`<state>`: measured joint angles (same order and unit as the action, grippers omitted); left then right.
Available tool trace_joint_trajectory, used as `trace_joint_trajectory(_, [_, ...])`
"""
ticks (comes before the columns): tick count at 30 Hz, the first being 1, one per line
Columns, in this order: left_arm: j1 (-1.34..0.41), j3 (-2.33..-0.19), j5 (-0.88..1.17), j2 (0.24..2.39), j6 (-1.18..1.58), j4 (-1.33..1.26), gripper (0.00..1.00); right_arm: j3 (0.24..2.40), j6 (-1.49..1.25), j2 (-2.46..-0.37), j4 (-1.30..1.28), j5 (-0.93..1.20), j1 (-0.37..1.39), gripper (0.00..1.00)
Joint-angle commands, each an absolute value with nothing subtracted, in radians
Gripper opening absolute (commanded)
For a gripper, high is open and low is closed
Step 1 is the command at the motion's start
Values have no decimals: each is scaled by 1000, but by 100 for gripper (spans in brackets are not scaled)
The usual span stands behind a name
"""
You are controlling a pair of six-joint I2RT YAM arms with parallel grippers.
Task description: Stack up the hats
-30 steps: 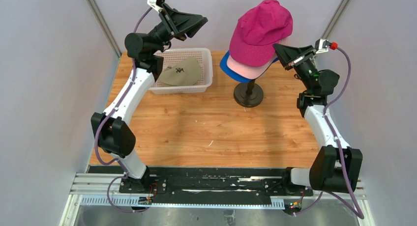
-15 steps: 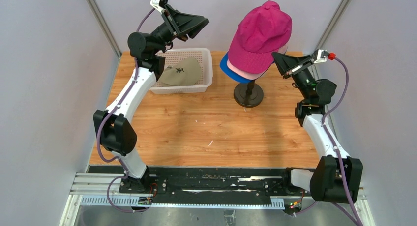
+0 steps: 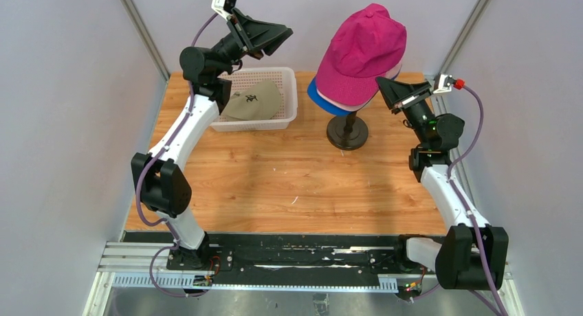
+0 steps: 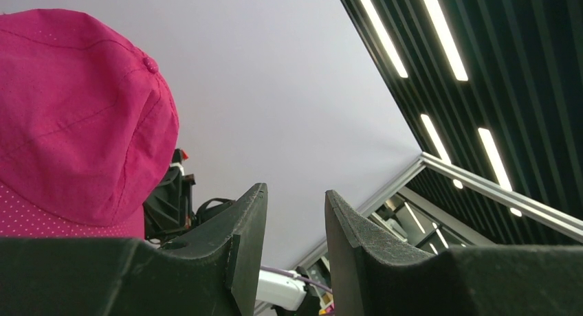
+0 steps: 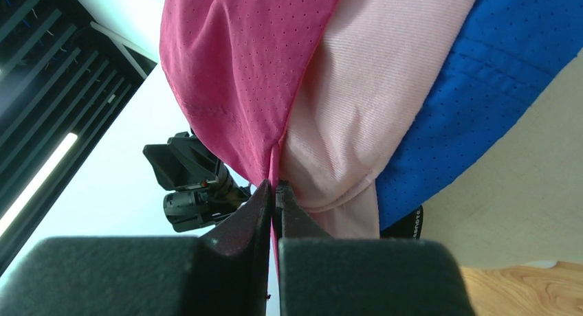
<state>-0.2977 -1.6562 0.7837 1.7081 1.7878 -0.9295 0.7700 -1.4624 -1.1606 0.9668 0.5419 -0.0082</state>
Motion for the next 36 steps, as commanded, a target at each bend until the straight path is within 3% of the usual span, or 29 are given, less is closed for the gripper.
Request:
trace_joint_trajectory(1, [-300, -1648, 804, 1703, 1792, -975, 41, 738, -1403, -1136, 938, 492, 25, 1])
trace_joint_trajectory(25, [-299, -1641, 816, 1713, 1792, -983, 41, 666, -1373, -1134, 941, 388, 60, 1])
trace_joint_trajectory(30, [-295, -1666, 816, 1723, 1744, -922, 40, 672, -1351, -1120, 918, 391, 60, 14])
trace_joint_trajectory(36, [-281, -1758, 817, 1760, 1612, -757, 40, 672, -1320, -1085, 890, 395, 60, 36])
